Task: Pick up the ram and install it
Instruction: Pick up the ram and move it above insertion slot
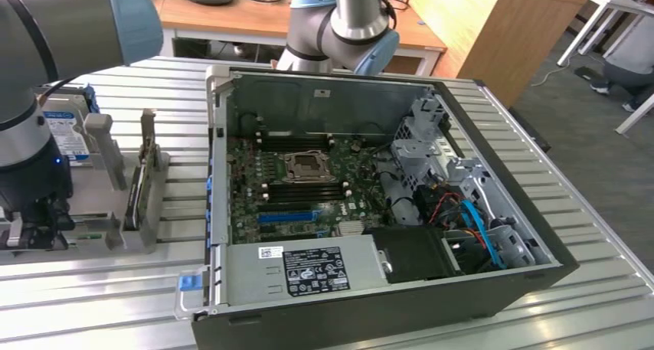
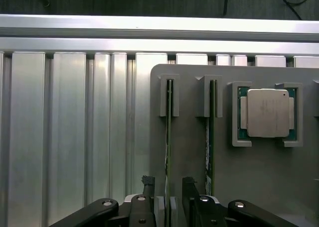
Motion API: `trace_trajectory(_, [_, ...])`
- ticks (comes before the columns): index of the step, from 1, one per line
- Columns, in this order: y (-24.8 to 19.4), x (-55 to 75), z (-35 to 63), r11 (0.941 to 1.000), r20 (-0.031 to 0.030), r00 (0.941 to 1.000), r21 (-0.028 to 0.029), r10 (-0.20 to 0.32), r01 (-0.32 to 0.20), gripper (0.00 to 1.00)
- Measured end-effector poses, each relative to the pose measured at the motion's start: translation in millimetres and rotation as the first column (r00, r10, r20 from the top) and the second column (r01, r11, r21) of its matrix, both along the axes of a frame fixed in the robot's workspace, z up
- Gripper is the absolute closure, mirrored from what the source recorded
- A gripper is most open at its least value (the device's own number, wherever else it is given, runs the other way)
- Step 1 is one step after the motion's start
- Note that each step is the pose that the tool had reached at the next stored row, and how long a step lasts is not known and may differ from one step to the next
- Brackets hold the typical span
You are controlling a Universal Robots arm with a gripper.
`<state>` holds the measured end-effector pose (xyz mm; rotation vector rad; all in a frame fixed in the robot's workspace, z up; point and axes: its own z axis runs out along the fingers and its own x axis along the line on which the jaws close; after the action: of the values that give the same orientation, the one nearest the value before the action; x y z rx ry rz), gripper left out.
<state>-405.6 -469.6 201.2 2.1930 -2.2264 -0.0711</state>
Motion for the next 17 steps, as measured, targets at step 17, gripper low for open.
trace_trajectory(17, [0.0, 0.7, 0.0, 1.0000, -0.0001, 1.0000, -0.0001, 0.000, 0.000, 0.73])
